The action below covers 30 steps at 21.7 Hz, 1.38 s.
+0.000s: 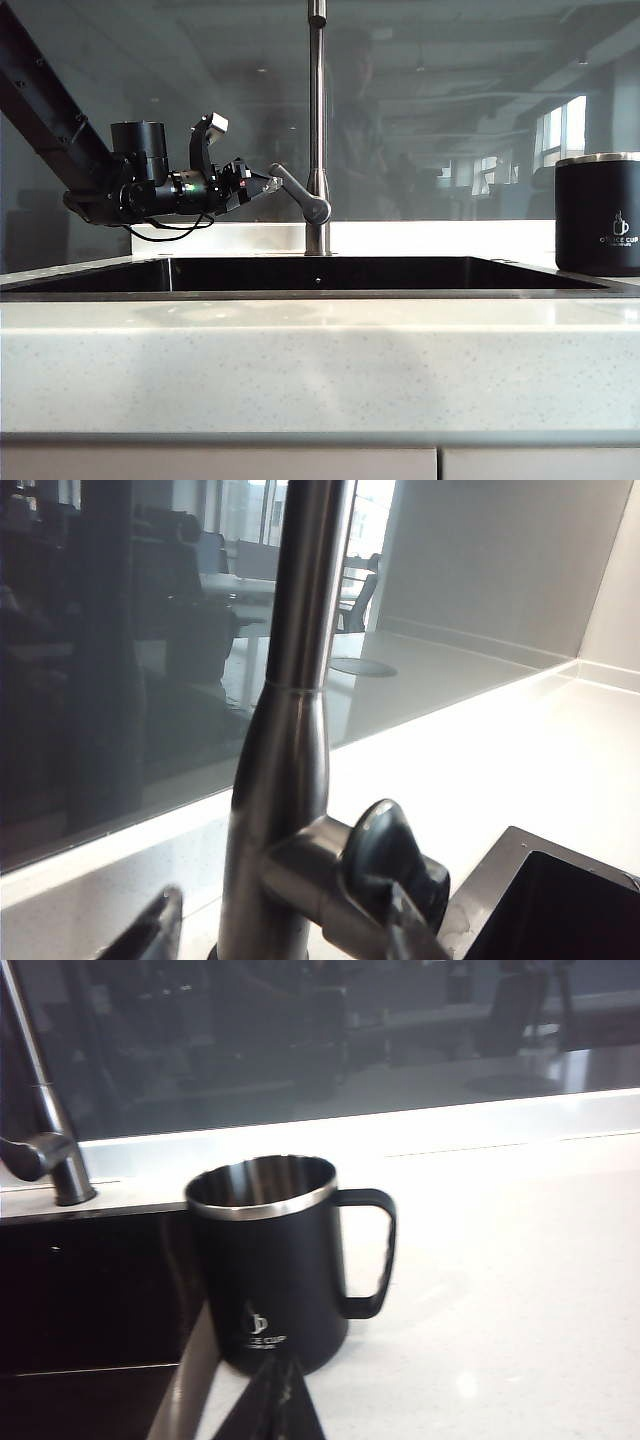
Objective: Pick up the mug next to the sink, go to the faucet to get some water, pour the water into the sink, and finally put the mug back to its place.
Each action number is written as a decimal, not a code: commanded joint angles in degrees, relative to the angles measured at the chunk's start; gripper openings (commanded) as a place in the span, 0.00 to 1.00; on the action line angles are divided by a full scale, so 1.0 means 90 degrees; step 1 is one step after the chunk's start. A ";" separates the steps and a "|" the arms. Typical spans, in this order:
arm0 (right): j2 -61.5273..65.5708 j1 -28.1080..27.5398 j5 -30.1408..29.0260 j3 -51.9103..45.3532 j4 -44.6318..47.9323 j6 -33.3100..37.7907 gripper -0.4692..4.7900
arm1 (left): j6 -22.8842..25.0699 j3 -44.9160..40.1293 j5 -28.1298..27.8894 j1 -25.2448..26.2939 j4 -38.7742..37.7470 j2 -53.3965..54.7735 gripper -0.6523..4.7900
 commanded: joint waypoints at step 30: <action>-0.0017 -0.0323 -0.0185 -0.0022 0.0092 -0.0699 0.08 | 0.0002 0.0024 -0.0002 0.0002 0.0073 -0.0034 0.59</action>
